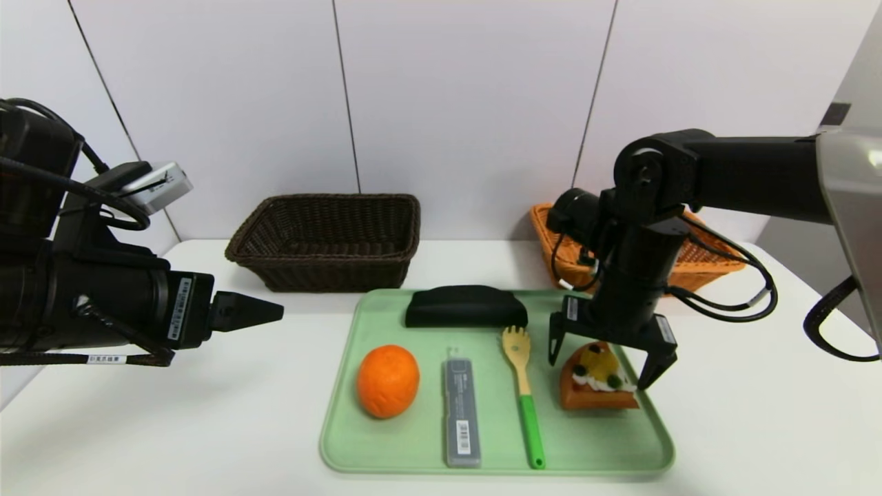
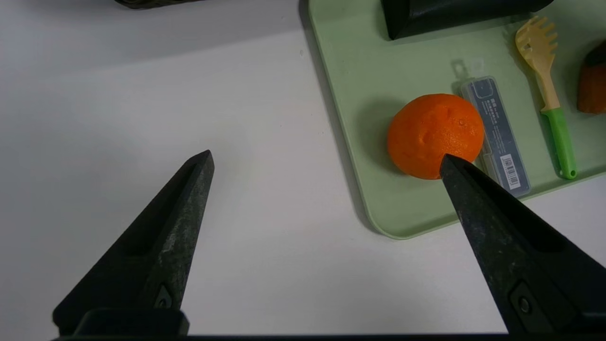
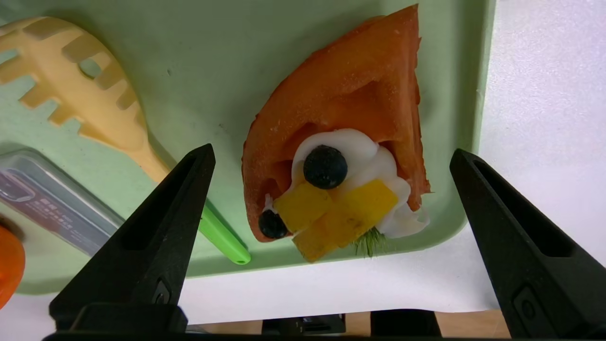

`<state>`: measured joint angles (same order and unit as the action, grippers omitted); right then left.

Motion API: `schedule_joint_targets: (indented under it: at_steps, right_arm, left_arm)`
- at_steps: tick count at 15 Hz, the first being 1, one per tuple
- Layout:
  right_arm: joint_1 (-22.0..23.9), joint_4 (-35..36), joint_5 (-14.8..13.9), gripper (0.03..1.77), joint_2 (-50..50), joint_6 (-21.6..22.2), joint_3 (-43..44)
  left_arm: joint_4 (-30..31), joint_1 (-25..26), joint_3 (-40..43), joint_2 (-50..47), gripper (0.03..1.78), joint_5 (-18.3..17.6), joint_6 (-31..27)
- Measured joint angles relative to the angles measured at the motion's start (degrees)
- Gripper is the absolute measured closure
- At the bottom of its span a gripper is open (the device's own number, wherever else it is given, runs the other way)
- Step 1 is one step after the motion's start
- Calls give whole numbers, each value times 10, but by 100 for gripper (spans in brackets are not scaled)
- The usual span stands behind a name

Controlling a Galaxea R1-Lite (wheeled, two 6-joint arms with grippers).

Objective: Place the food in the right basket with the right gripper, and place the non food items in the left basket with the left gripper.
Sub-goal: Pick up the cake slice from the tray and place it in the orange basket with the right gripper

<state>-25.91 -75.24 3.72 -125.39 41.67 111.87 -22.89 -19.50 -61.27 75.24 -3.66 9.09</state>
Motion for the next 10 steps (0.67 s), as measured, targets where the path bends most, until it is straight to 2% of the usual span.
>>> schedule_joint_targets:
  at_steps: [8, 9, 10]
  right_arm:
    - [-2, 0, 5, 9, -15, 0, 1]
    - [-3, 0, 5, 14, -16, 0, 0]
    - [-4, -1, 5, 33, -18, 0, 0]
  left_arm:
    - [0, -1, 0, 1, 12, 0, 0]
    - [0, -2, 0, 1, 12, 0, 0]
    - [0, -2, 0, 1, 12, 0, 0]
